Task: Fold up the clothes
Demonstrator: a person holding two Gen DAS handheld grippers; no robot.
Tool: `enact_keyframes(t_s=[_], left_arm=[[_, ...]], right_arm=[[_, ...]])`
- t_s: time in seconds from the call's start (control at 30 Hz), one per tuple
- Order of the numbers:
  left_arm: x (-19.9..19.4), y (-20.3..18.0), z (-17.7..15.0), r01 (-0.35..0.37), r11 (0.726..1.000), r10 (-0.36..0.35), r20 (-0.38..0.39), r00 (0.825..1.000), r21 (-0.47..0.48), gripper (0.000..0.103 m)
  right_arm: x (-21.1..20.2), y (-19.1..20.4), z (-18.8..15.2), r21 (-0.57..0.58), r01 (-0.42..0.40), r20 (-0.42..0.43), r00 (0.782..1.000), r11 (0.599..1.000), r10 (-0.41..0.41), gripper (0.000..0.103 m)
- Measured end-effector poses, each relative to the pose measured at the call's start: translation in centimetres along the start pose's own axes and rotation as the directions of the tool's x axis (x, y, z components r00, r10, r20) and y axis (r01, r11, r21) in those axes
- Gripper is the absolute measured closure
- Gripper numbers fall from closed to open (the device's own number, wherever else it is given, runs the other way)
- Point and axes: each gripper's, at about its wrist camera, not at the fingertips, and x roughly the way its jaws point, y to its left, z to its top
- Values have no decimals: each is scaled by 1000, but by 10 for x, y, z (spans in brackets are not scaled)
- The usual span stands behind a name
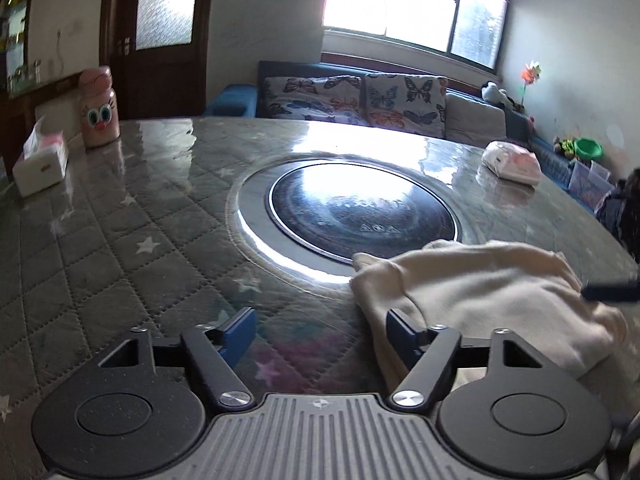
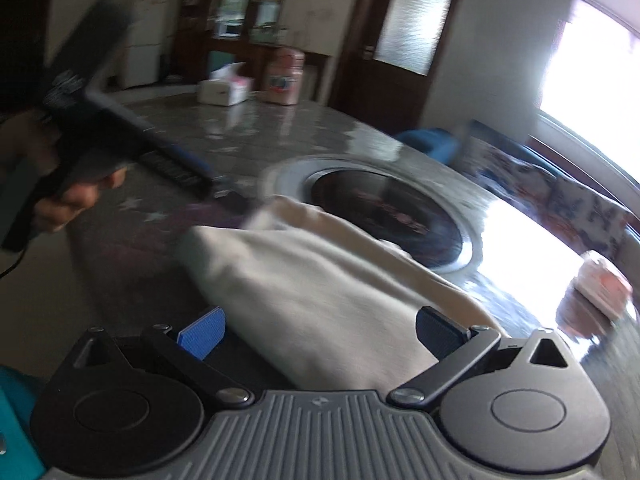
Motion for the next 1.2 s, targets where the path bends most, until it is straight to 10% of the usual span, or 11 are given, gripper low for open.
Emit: enact_keyframes(t_s=[0.63,0.77,1.2], left_arm=[[18,21,8,147,964,-176,-120,977,-220,35],[19,24,8,200,933,-248,-134,960,-298,34],[39,17,6,280,767,-434,-144,889,-577,34]], right_arm=[[48,60,39,-215,-111,-71,993,970,97,65],[42,54,41,-169,-111,-51,993,979,103,87],[11,12,43,16,-171,55,984,985,170,90]])
